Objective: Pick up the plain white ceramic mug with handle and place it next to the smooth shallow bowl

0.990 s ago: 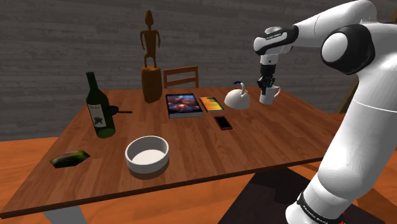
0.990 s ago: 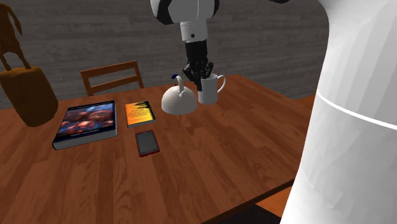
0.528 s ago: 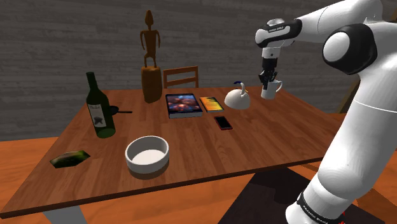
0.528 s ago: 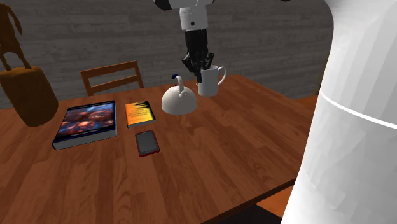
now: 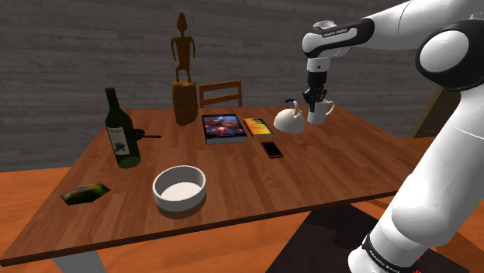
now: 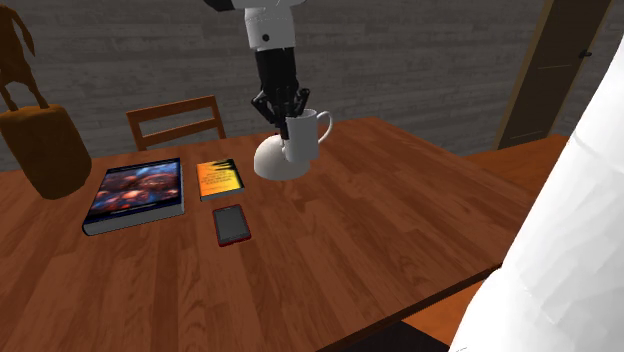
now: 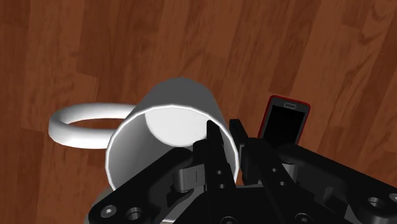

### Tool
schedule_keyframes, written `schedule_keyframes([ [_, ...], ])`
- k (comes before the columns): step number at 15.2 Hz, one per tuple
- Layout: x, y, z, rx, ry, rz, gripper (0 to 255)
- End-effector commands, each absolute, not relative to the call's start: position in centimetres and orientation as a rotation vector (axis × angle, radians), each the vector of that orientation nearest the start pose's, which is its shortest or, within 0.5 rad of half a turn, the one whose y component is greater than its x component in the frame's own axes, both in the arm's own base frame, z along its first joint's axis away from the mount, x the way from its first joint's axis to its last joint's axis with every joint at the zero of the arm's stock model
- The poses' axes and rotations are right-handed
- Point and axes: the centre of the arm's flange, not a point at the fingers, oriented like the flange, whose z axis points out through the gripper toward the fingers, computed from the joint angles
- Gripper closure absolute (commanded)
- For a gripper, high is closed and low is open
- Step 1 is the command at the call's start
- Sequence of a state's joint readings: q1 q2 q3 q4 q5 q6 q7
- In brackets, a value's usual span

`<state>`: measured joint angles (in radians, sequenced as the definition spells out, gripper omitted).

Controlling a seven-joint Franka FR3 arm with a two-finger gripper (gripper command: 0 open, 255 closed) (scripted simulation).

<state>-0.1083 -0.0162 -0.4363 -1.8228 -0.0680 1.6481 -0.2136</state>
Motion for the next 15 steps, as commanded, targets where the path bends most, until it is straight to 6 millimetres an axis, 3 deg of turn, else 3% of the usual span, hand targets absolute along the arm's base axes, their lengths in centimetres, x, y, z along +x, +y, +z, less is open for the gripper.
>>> schedule_keyframes([
  [1,46.8,-25.9,52.3,-3.087,0.5,0.268,255],
  [15,51.3,-8.0,52.3,-3.087,0.5,0.268,255],
])
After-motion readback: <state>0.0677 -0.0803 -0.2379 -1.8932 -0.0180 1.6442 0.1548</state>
